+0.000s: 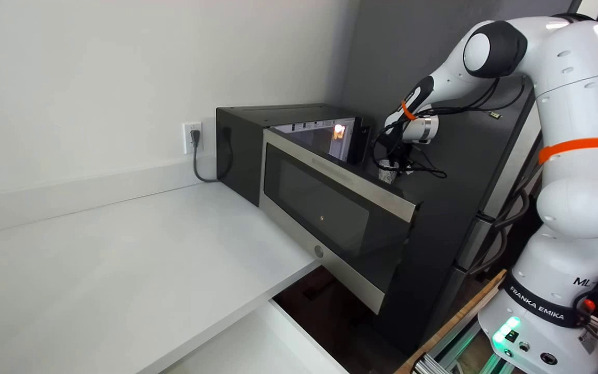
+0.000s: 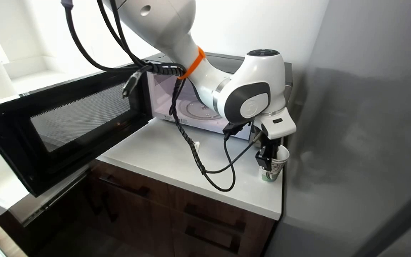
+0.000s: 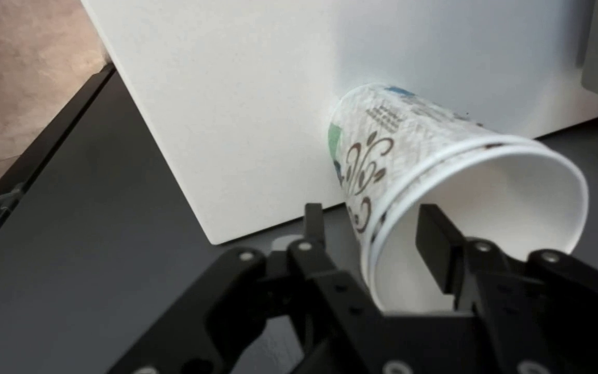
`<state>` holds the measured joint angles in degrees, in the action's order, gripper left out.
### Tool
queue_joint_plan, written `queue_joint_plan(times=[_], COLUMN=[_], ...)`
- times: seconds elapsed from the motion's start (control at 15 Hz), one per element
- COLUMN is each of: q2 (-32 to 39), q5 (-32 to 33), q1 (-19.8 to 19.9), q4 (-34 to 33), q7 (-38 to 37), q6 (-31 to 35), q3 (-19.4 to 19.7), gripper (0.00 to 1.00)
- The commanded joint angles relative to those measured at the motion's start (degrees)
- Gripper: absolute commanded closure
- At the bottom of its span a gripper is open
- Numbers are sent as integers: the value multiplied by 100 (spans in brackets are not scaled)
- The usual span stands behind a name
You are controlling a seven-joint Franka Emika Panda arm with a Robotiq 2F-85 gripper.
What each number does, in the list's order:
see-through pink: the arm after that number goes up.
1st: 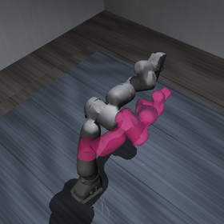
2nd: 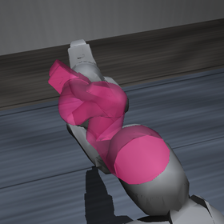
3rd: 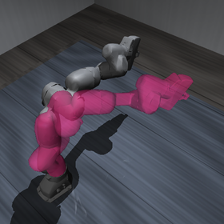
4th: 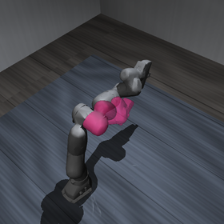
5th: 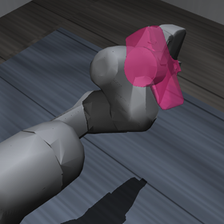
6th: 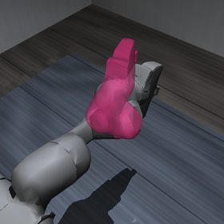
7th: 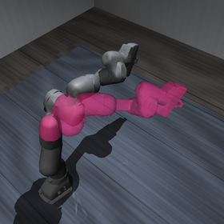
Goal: Take the cup out of the microwave
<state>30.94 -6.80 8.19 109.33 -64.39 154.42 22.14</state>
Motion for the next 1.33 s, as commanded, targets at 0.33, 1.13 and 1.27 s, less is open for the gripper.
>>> queue_joint_plan(times=[0.33, 1.13, 1.27], q2=[-1637, -5427, -5835], q5=[232, 421, 175], q1=[-158, 282, 373], q4=[993, 2698, 2751], q7=[502, 1150, 451], q6=[16, -2883, -3334], q3=[0, -1455, -1736], gripper=[0, 0, 0])
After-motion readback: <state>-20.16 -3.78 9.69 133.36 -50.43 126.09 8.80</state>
